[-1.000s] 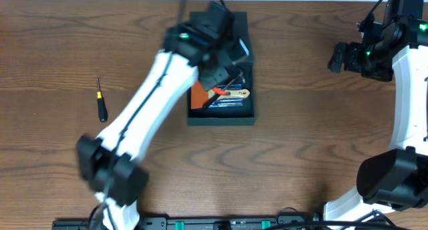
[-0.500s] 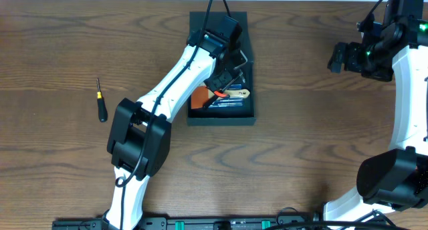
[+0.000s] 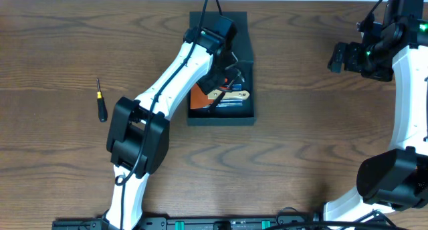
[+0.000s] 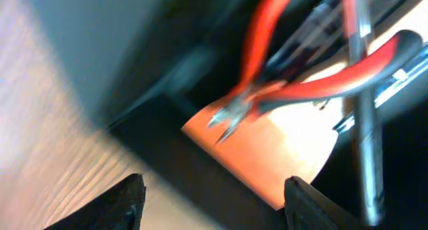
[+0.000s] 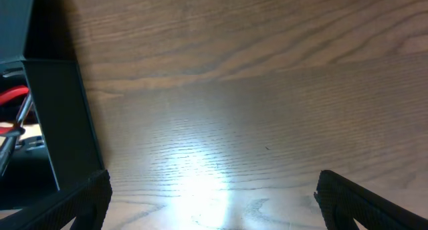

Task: Pack container
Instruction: 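Carry the red pliers into the box and open the left gripper, then move the left gripper to the black screwdriver and grasp it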

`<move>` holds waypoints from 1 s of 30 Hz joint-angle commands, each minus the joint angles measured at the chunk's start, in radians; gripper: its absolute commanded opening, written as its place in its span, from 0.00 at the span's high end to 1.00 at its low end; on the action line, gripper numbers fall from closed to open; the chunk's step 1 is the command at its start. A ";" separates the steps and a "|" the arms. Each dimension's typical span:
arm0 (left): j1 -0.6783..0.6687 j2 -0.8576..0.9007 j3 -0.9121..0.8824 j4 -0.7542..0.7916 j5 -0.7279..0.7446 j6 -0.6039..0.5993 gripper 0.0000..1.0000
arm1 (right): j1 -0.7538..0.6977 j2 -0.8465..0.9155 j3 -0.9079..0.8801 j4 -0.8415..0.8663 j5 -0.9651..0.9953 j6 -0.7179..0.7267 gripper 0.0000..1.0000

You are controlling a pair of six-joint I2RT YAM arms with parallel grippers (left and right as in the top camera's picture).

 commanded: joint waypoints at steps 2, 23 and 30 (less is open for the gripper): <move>0.040 -0.200 0.065 -0.072 -0.172 -0.103 0.35 | 0.000 -0.005 0.009 -0.003 -0.008 0.017 0.01; 0.763 -0.137 -0.176 -0.219 0.174 -0.274 0.34 | 0.003 -0.005 0.009 0.030 -0.008 0.017 0.01; 0.763 0.016 -0.182 -0.197 0.173 -0.289 0.42 | 0.003 -0.005 0.009 0.030 -0.008 0.017 0.01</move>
